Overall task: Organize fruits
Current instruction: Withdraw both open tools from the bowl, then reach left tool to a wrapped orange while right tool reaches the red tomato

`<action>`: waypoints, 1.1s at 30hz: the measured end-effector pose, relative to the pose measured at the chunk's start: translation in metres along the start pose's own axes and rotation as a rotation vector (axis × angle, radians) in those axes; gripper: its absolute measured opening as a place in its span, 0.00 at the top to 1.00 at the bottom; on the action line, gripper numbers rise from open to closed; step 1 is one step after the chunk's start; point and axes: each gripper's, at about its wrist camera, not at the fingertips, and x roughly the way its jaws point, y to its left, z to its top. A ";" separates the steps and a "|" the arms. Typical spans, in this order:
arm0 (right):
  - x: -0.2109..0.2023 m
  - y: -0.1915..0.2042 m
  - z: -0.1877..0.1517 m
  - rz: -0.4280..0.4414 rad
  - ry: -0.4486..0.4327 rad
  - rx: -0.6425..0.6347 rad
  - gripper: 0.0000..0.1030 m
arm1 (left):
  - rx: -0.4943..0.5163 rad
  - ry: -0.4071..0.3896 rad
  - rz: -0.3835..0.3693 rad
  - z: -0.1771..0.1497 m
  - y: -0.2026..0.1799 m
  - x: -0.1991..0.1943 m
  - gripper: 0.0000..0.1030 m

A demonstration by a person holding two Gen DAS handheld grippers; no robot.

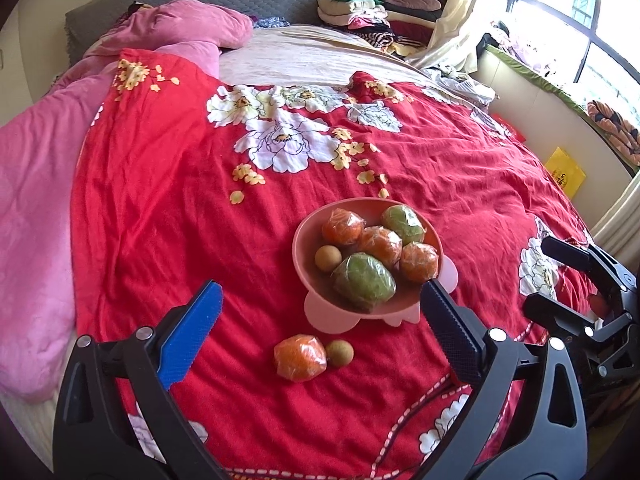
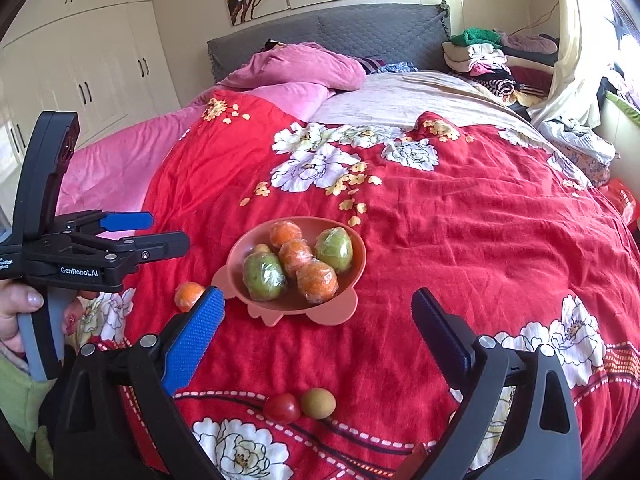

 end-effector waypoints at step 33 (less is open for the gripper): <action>-0.010 0.029 -0.060 0.036 0.107 -0.009 0.08 | 0.012 0.054 0.000 -0.069 -0.008 -0.009 0.10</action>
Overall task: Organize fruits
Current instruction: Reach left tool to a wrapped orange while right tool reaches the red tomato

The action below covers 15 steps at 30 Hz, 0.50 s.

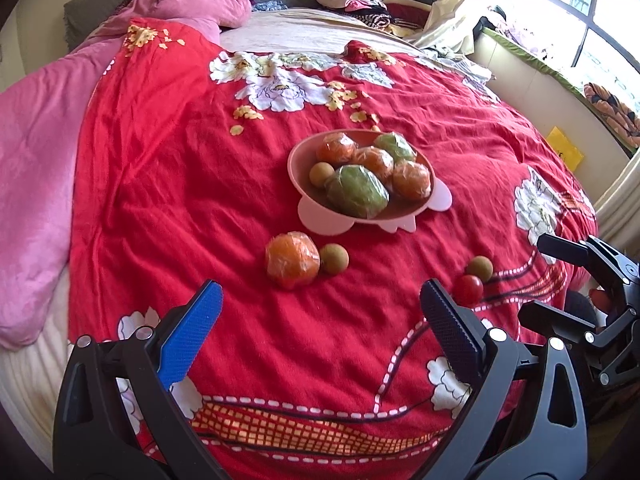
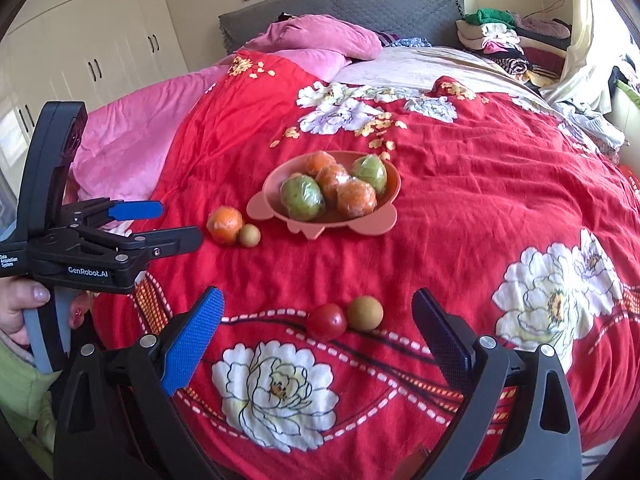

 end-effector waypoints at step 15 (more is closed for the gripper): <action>0.012 0.005 -0.026 0.034 0.065 -0.003 0.08 | 0.019 0.031 0.020 -0.025 -0.007 0.005 0.10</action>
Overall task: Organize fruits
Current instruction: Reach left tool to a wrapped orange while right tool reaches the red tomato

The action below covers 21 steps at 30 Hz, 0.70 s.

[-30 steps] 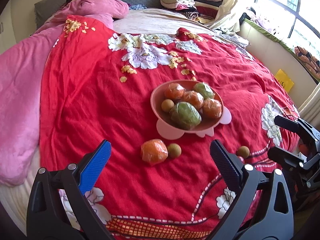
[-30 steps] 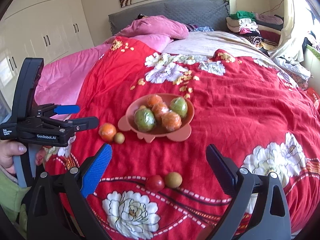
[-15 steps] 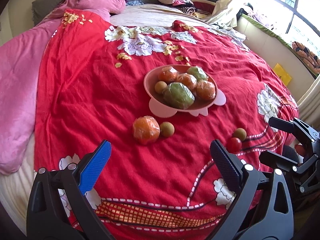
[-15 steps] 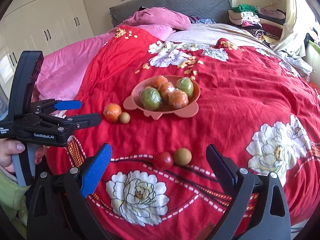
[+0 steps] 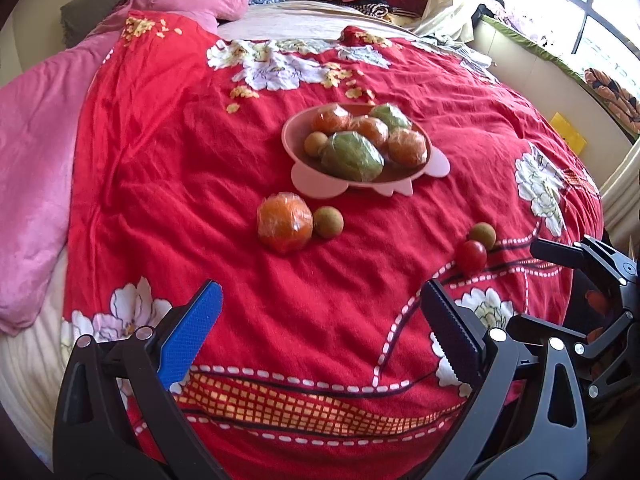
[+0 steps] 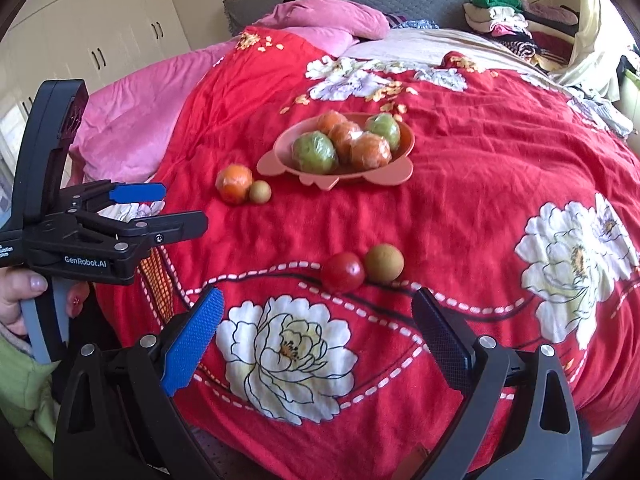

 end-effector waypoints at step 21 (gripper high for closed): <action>0.037 -0.018 -0.004 -0.005 0.048 0.032 0.61 | -0.012 0.015 0.009 0.003 0.017 0.028 0.22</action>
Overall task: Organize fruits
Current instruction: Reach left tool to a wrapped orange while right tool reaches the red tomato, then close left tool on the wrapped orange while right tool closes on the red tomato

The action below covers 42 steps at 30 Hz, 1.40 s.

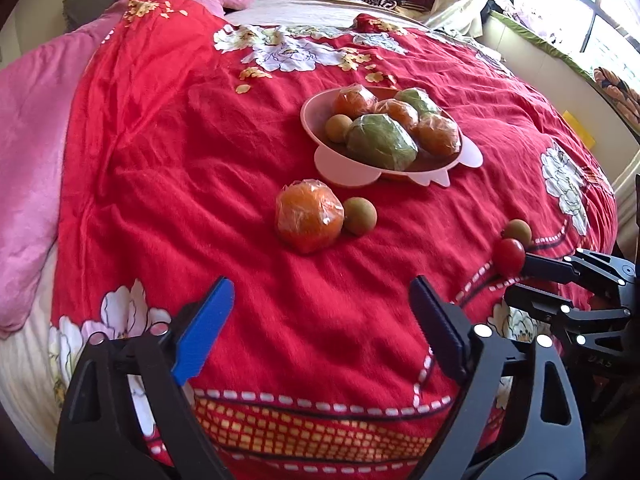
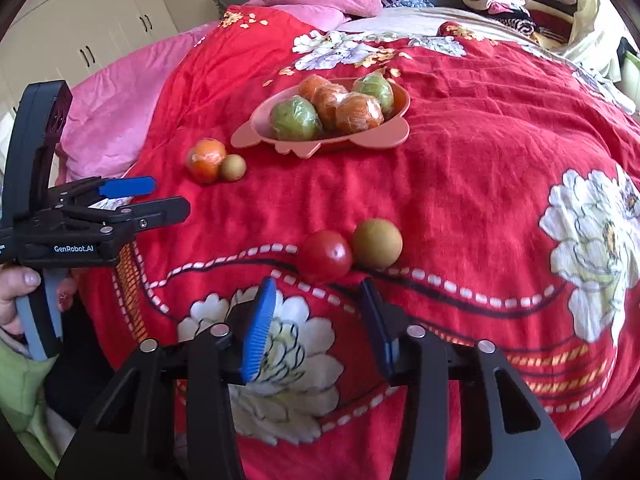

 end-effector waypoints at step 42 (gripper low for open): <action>0.017 -0.001 0.034 0.025 -0.027 -0.006 0.73 | 0.031 0.010 -0.086 0.041 0.016 0.026 0.68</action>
